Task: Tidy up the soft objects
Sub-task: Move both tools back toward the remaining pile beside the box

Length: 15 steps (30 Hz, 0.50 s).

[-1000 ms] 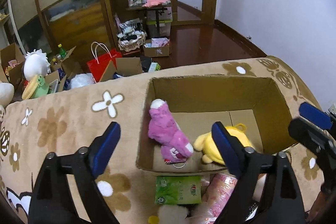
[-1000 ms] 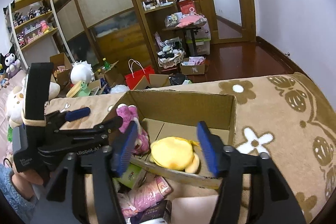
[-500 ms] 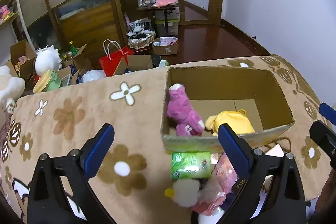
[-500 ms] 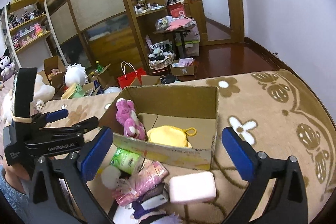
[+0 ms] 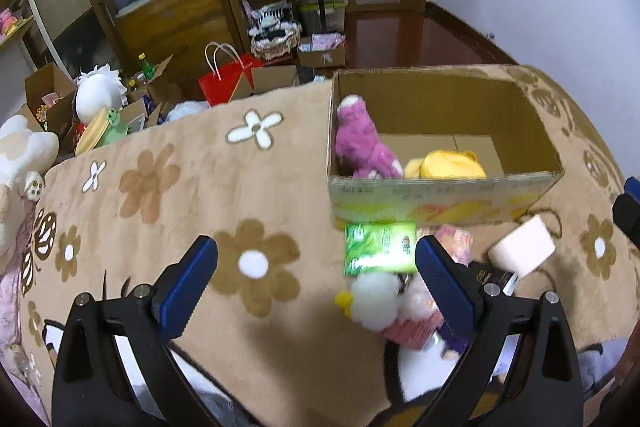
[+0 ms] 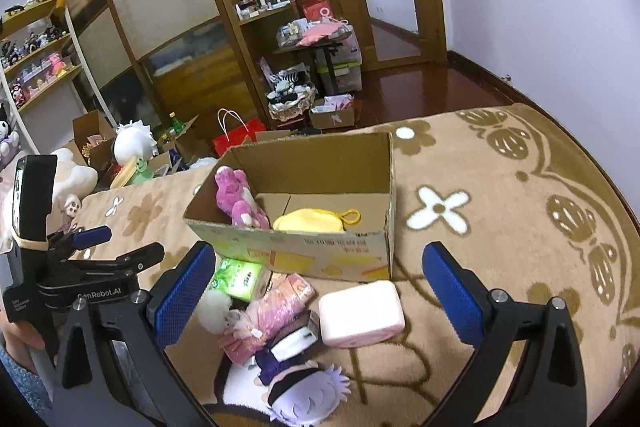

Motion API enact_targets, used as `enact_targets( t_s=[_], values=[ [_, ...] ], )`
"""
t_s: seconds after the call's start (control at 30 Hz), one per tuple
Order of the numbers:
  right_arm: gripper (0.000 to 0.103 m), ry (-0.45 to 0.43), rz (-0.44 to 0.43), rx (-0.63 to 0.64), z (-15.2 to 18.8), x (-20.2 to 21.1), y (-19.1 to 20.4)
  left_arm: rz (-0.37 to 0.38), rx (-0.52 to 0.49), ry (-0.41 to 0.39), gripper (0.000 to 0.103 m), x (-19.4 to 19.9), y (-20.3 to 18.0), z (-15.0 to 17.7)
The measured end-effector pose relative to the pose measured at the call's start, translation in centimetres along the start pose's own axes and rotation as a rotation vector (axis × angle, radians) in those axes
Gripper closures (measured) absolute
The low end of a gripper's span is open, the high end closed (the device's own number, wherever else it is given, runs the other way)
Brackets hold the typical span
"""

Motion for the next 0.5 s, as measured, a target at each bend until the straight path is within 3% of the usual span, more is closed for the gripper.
enact_targets(
  t_s=[0.5],
  values=[
    [0.000,0.109,0.036,-0.051,2.2,-4.0,-1.7,0.021,0.000,0.155,0.005,-3.8,-0.6,1.8]
  ],
)
Point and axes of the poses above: each gripper's, at about its wrist camera, not at the fingertips, and x roughly against the way its jaws point, y to its left, z to its underside, the point moved 7 cm from there along -x, roughly the way its jaws point, and after that the axes turned 8 degrees about y, right-handed, at the moved point
